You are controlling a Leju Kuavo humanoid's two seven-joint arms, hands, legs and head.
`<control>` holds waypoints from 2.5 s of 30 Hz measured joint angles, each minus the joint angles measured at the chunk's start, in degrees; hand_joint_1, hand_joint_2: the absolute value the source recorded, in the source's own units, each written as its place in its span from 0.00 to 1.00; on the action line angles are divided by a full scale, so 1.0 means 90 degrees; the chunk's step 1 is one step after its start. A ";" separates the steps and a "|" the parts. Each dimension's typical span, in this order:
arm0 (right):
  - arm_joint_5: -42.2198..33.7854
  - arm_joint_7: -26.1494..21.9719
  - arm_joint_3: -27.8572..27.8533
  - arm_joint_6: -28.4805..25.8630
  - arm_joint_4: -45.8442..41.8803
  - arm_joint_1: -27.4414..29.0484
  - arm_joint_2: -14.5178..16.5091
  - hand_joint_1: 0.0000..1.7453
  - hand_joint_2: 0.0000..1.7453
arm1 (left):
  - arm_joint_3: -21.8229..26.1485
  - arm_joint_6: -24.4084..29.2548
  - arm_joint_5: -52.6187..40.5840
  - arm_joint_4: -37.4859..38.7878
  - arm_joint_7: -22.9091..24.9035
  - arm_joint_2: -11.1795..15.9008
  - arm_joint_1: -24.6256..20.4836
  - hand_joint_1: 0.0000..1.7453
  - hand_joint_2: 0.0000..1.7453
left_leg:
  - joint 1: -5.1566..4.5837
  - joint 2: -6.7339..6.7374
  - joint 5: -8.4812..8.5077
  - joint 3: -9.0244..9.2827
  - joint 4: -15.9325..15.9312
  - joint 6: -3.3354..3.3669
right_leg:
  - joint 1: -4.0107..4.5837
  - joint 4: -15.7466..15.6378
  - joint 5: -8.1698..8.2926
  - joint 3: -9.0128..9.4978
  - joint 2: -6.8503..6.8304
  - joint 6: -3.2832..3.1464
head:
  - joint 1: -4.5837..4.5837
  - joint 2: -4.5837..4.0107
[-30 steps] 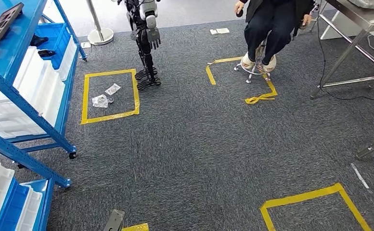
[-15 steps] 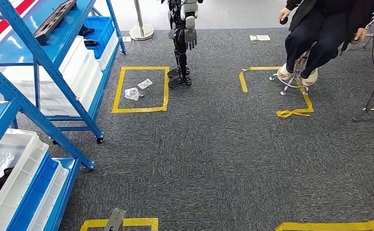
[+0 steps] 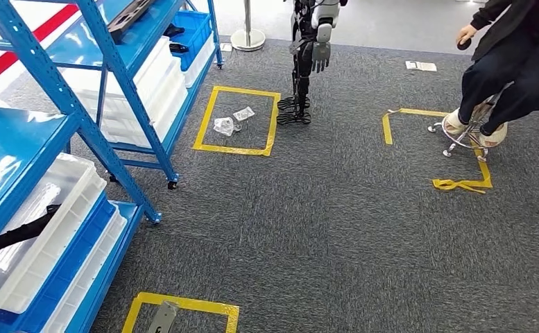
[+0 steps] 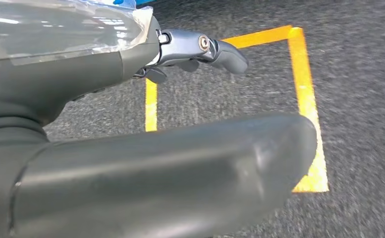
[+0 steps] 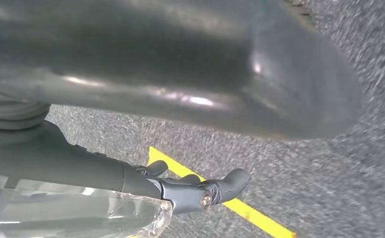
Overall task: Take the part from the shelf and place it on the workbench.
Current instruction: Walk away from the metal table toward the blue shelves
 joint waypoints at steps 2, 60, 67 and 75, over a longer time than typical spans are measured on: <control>0.0010 0.0005 0.0001 0.0007 -0.0004 -0.0017 -0.0001 0.00 0.00 | 0.0002 0.0002 0.0019 -0.0001 -0.0007 0.0001 -0.0003 0.00 0.00 | 0.0046 -0.0148 0.0052 0.0020 -0.0055 0.0081 | -0.0014 0.0298 -0.0181 -0.0122 0.0263 0.0029 | 0.0017 0.0000; 0.0033 -0.0007 -0.0001 0.0057 -0.0019 0.0019 0.0066 0.00 0.00 | 0.0003 0.0008 -0.0020 0.0015 -0.0017 0.0036 0.0001 0.00 0.00 | 0.0053 0.0232 0.0029 -0.0077 0.0122 -0.0145 | -0.0060 0.0036 -0.0010 -0.0009 0.0086 -0.0048 | -0.0038 0.0000; 0.0058 -0.0009 0.0002 0.0056 -0.0022 0.0015 0.0069 0.00 0.00 | 0.0007 0.0025 -0.0024 0.0012 -0.0020 0.0026 -0.0015 0.00 0.00 | 0.0085 -0.0289 0.0114 -0.0059 -0.0033 0.0099 | -0.0062 0.1056 -0.0573 -0.0434 0.0585 0.0022 | 0.0041 0.0000; 0.0067 -0.0007 0.0002 0.0056 -0.0020 0.0039 0.0052 0.00 0.00 | 0.0007 0.0027 -0.0024 0.0012 -0.0020 0.0007 0.0018 0.00 0.00 | 0.0096 -0.1004 0.0123 -0.0077 0.0022 -0.0015 | -0.0184 0.0170 0.0010 -0.0186 0.1080 0.0260 | 0.0066 0.0000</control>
